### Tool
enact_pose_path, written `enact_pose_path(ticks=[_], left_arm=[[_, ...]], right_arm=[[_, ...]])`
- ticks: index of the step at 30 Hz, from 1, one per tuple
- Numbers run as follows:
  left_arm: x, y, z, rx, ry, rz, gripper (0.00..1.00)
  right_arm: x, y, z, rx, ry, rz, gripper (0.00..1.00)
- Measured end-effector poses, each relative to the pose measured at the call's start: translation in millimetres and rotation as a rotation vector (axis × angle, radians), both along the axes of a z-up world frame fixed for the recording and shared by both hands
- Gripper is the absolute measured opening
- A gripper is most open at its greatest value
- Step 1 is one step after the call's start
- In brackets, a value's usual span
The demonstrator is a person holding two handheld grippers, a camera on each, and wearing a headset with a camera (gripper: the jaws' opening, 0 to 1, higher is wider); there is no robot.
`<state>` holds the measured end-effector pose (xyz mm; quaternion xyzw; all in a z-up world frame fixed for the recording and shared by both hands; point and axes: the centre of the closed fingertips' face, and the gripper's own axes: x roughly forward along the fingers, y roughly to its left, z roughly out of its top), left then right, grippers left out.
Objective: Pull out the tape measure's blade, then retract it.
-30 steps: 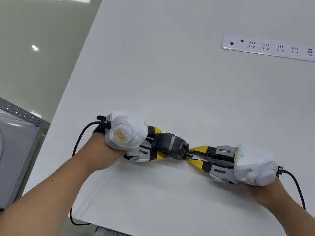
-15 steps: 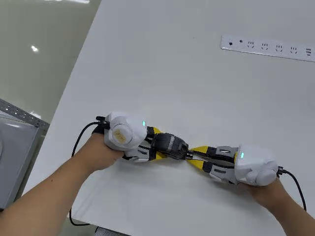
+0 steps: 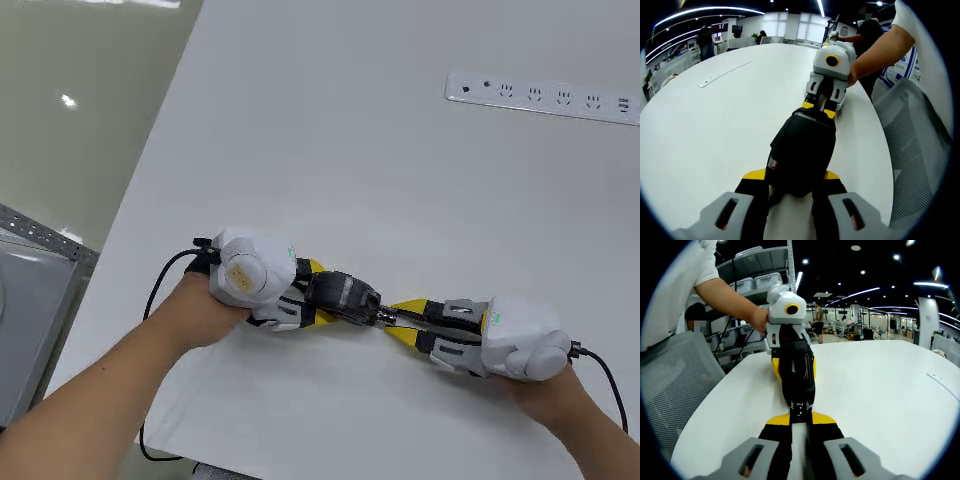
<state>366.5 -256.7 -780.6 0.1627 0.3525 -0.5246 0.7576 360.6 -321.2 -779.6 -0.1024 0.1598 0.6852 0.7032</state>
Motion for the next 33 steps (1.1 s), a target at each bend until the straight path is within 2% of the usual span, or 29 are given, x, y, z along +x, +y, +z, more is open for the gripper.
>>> enact_pose_path(ticks=[33], left_arm=[[-0.6, -0.5, 0.0, -0.005, -0.003, -0.001, 0.29]], right_arm=[[0.5, -22.2, -1.3, -0.001, 0.01, -0.045, 0.09]])
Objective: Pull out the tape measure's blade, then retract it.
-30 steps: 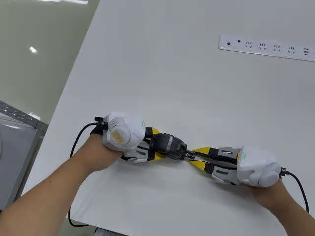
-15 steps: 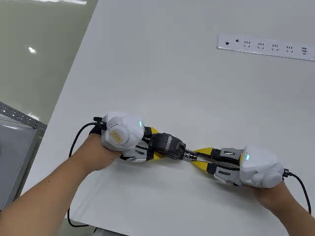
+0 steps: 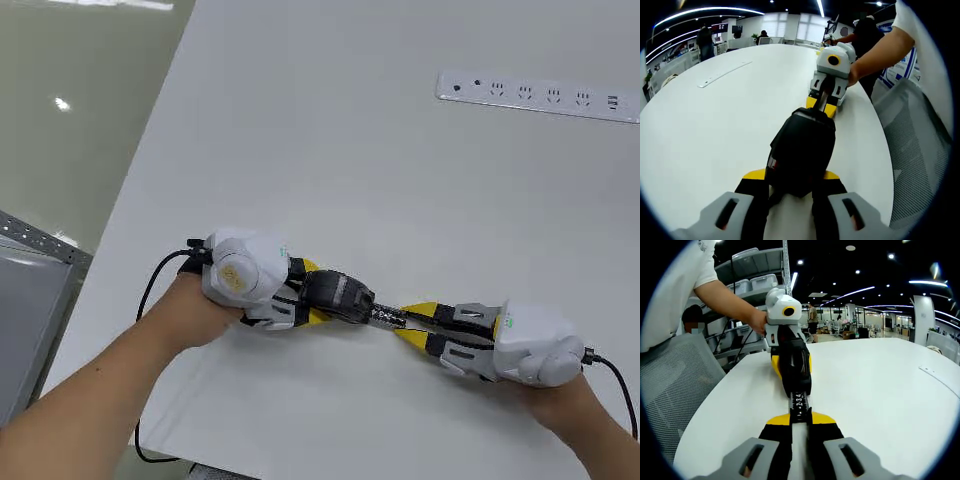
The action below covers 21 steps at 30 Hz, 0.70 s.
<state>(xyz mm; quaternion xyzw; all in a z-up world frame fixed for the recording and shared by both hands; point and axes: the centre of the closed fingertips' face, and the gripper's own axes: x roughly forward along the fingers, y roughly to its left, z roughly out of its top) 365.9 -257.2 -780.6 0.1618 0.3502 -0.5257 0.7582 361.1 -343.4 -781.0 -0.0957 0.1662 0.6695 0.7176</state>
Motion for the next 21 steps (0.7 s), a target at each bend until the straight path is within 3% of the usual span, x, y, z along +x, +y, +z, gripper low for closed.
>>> enact_pose_path(ticks=[21], left_arm=[[0.8, 0.0, -0.5, -0.002, -0.002, 0.005, 0.29]], right_arm=[[1.9, -16.9, 2.8, 0.004, 0.02, -0.031, 0.09]])
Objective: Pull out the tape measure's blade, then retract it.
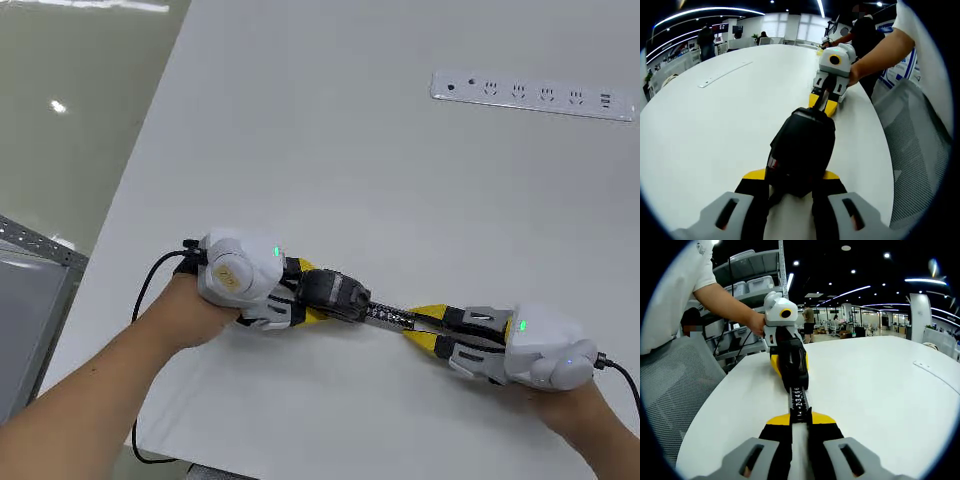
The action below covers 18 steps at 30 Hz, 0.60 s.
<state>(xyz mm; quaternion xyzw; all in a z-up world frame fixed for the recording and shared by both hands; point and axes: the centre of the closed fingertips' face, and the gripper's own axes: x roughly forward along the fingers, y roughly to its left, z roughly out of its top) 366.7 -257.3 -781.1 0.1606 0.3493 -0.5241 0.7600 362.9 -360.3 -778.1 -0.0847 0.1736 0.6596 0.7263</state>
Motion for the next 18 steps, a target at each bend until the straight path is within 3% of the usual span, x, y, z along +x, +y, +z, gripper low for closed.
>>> enact_pose_path(ticks=[18], left_arm=[[0.2, 0.2, 0.3, 0.007, -0.001, 0.0, 0.29]], right_arm=[[0.1, -18.9, 1.3, 0.007, 0.017, -0.029, 0.09]])
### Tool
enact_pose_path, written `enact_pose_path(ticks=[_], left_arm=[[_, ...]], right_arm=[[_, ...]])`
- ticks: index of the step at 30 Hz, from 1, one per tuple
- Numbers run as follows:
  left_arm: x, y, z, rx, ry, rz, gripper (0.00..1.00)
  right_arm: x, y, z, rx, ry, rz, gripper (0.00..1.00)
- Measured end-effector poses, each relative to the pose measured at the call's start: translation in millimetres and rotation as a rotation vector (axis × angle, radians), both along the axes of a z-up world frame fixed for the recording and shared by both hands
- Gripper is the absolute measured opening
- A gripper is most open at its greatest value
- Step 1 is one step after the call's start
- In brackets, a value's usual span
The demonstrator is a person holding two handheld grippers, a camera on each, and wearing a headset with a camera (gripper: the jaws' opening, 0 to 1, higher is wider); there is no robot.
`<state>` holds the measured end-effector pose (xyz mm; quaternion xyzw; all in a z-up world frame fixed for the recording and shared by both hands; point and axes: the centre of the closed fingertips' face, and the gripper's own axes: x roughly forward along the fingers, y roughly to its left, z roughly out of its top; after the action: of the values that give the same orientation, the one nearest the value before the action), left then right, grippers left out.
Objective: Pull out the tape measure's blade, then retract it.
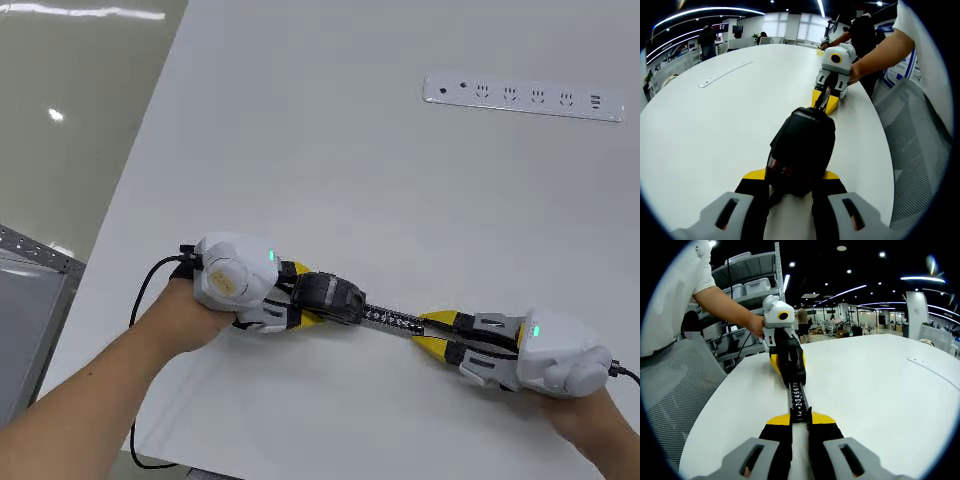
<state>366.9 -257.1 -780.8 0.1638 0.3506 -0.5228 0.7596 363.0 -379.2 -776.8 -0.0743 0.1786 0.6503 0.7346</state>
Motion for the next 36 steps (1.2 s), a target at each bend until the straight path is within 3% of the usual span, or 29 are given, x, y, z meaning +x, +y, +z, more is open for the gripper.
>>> enact_pose_path(ticks=[36], left_arm=[[0.3, 0.2, 1.0, 0.002, 0.003, 0.01, 0.29]], right_arm=[[1.5, -29.8, 3.5, 0.006, 0.017, -0.036, 0.09]])
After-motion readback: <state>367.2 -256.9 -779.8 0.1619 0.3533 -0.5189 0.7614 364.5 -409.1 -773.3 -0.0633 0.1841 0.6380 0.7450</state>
